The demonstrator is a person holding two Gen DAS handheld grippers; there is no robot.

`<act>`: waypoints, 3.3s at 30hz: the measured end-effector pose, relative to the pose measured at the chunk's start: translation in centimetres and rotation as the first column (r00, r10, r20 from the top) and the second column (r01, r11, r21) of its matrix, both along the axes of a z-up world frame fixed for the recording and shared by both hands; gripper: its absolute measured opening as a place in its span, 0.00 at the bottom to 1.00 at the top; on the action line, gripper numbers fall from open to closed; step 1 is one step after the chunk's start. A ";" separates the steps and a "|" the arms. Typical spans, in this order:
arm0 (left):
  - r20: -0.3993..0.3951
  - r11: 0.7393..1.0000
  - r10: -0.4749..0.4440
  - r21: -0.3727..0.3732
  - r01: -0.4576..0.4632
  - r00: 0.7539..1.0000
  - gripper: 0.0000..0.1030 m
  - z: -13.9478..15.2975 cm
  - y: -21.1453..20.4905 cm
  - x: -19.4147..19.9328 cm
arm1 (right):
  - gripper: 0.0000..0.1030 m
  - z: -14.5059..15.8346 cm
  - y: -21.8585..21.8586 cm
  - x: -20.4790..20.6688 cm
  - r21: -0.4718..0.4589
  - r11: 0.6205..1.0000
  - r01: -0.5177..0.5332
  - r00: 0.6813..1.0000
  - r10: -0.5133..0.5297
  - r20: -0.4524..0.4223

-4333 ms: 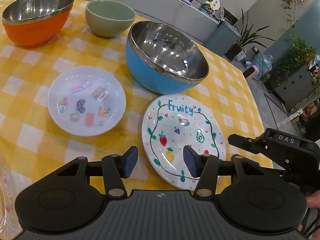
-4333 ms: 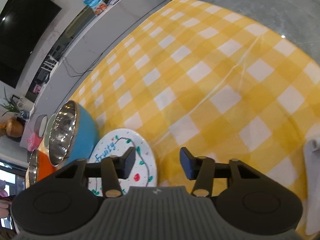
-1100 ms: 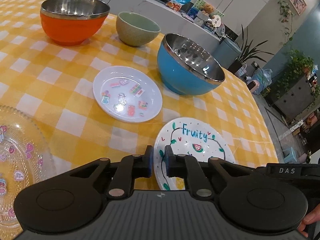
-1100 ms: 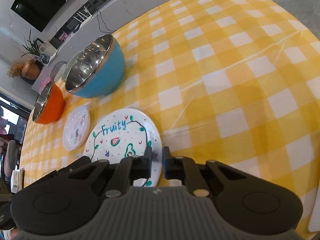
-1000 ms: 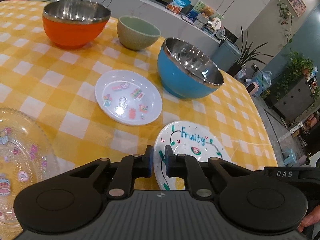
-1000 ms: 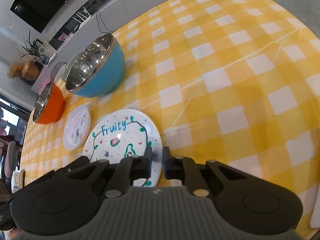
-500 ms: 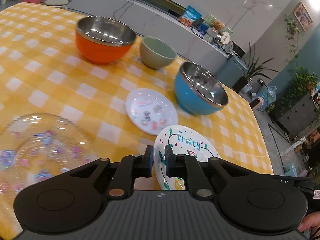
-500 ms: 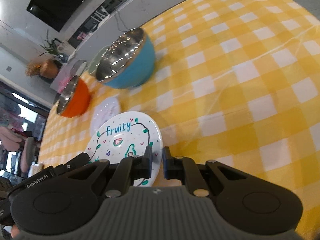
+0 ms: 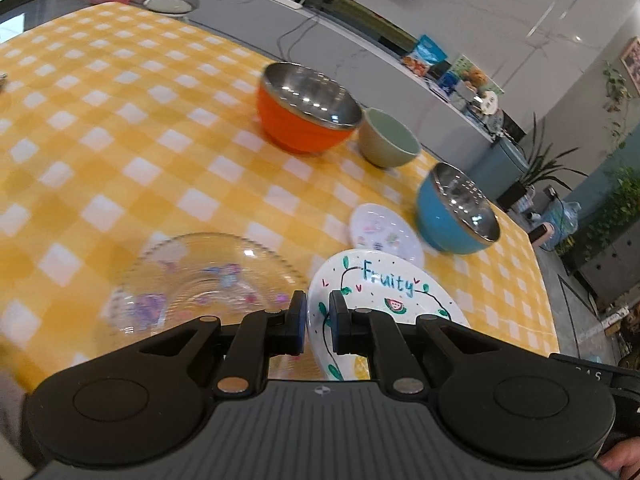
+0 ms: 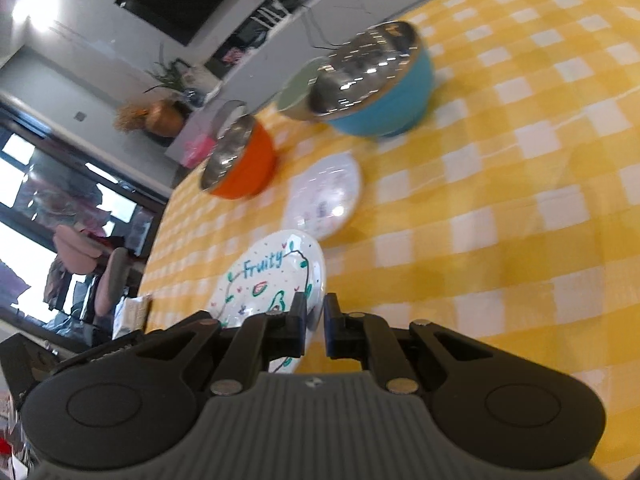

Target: Organize plates and bowls

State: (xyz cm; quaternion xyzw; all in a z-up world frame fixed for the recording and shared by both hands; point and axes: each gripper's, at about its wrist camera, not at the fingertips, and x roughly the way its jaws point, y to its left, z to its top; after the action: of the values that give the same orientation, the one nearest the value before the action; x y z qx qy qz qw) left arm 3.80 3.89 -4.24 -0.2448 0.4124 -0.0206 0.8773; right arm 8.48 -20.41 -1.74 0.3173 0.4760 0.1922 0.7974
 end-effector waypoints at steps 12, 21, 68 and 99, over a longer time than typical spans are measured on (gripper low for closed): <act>-0.025 0.993 0.115 0.012 -0.114 0.993 0.12 -0.1 5.1 -2.1 | 0.07 -0.5 6.3 0.1 -0.011 0.999 -0.048 0.998 0.048 0.027; -0.065 0.982 0.186 0.032 -0.184 0.980 0.12 -1.2 7.9 -2.5 | 0.07 -1.8 10.8 0.6 -0.047 0.992 -0.115 0.992 0.116 0.038; -0.109 0.963 0.188 0.217 -0.162 0.976 0.14 -2.4 6.0 -2.1 | 0.13 -1.5 16.0 -1.3 -0.447 0.885 -0.132 0.952 0.239 0.192; 0.074 0.968 0.068 0.238 -0.084 0.995 0.29 1.0 3.0 -1.6 | 0.28 -0.4 13.4 -0.8 -0.395 0.919 0.008 0.967 0.093 0.237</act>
State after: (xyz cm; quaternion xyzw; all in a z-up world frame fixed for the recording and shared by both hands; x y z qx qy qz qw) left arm 2.21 6.84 -3.24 -0.1513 0.3734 0.0553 0.9136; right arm 7.71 -7.03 -2.12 0.1138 0.4071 0.1486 0.8940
